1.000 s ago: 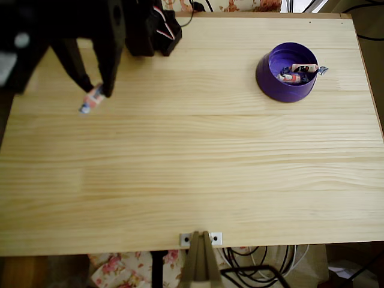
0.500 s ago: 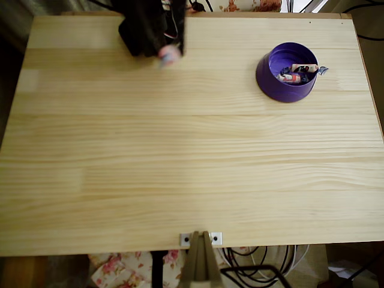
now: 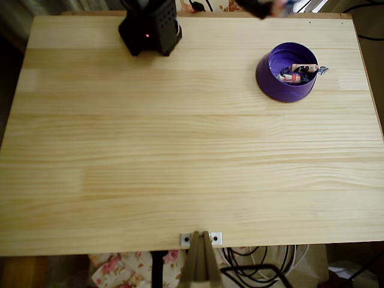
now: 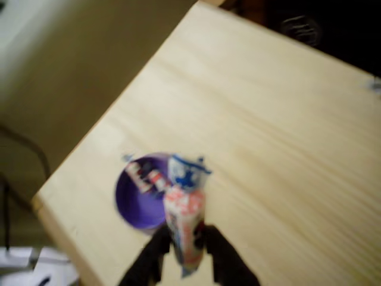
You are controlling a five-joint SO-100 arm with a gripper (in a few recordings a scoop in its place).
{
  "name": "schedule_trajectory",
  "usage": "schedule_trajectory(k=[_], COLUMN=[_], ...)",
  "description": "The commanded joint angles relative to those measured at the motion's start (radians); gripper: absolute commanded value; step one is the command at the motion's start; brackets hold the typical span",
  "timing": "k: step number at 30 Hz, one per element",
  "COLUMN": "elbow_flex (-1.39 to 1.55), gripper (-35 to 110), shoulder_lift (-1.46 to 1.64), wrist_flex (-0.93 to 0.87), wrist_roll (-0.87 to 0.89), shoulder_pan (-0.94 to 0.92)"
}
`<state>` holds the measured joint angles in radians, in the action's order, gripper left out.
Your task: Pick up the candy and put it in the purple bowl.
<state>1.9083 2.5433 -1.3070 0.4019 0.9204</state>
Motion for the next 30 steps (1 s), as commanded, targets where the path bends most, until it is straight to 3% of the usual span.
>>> schedule_trajectory(k=[1,8,14,30], elbow_flex=[0.015,0.267,0.296,0.322], gripper=[-1,-1,-1,0], shoulder_lift=[-0.015,-0.060,-0.219,-0.373], wrist_flex=[0.084,0.308,0.505,0.657], wrist_roll=[0.060,0.161,0.175,0.262], shoulder_pan=[0.115,0.276,0.311,0.333])
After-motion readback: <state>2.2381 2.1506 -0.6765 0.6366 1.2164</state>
